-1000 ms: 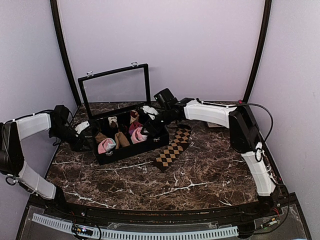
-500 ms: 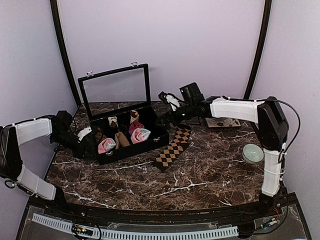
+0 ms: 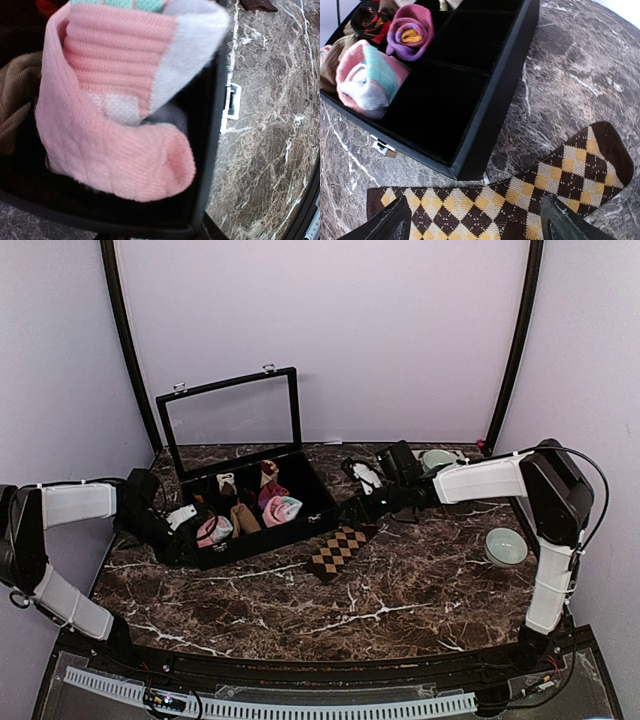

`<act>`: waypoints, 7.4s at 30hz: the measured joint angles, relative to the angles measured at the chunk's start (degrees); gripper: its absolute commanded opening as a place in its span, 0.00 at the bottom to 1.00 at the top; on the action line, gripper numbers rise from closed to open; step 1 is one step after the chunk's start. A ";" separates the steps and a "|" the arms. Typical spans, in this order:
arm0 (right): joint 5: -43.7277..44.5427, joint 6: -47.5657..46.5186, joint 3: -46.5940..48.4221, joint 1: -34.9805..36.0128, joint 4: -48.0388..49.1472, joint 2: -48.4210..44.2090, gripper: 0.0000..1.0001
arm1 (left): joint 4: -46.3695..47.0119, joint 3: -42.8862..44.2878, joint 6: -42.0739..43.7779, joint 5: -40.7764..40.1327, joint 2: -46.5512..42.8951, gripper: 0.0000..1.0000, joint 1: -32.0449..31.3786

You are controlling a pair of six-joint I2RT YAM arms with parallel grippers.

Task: Roll the socks
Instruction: Move the storage box to the center of the board, then pick up the sock from the center of the board, then roll the sock at the center of the board.

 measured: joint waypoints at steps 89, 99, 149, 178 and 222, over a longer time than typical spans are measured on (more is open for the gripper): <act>13.25 10.23 -21.84 22.60 24.52 -0.74 0.00 | -3.28 6.36 8.90 10.51 -8.37 0.97 -9.35; -0.44 18.93 -29.66 19.23 26.93 -5.70 0.00 | -3.17 11.30 11.30 10.97 7.41 0.84 -25.46; -16.35 29.73 -34.93 12.50 34.84 -4.22 0.01 | 5.79 34.45 6.43 2.73 37.20 0.26 -46.01; -17.29 31.06 -35.85 12.26 37.70 -3.39 0.00 | 6.19 35.01 5.09 3.76 37.35 0.32 -45.40; -8.50 30.01 -48.59 12.74 46.36 -14.58 1.00 | -1.95 46.29 -1.60 10.95 47.39 0.00 -45.24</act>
